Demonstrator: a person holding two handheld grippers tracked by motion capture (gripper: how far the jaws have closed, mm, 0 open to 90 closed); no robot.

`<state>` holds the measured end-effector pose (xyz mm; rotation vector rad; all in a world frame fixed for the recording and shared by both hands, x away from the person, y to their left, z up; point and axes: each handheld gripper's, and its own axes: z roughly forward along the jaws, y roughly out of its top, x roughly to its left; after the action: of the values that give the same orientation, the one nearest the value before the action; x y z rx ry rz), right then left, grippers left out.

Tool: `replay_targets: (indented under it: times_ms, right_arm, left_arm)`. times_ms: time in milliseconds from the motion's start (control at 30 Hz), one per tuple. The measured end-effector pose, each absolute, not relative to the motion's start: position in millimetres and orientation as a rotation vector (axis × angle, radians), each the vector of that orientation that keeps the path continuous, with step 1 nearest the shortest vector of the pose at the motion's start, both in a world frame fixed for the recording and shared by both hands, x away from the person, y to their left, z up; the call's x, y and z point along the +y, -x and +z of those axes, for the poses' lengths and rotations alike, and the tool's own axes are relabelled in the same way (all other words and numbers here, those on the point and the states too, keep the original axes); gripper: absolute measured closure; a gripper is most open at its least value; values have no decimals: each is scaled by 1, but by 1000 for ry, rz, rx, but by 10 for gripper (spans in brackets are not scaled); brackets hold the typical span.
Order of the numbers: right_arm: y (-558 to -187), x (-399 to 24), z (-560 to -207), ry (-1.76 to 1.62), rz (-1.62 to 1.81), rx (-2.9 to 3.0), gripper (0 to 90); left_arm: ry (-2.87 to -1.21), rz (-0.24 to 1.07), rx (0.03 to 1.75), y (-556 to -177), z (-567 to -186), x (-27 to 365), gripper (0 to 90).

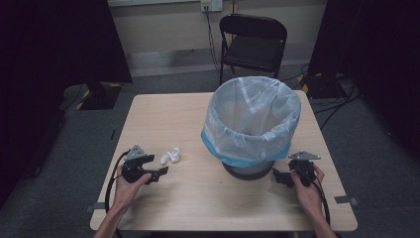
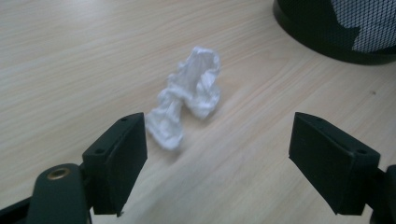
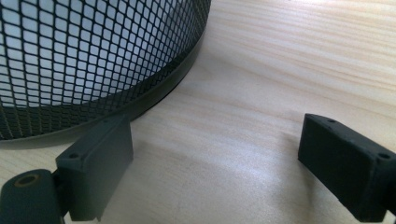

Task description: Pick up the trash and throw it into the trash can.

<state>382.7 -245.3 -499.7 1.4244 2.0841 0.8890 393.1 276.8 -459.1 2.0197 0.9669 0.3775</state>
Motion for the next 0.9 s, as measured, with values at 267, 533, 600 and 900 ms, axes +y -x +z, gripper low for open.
replay_targets:
  times_ms: [267, 533, 600, 900]
  right_arm:
    - [-383, -245, -500, -1424, 889, 2084, 94]
    - [-383, -245, -500, -1424, 889, 2084, 94]
    - [-383, -245, -500, -1423, 889, 2084, 94]
    - [-383, -245, -500, -1422, 889, 2085, 93]
  left_arm:
    - [-2047, 369, 948, -422, -455, 272, 212]
    - [-2042, 272, 956, -444, -465, 265, 222]
    - [-2050, 267, 952, -448, -467, 261, 234]
    - [-2122, 272, 928, -453, -483, 244, 354]
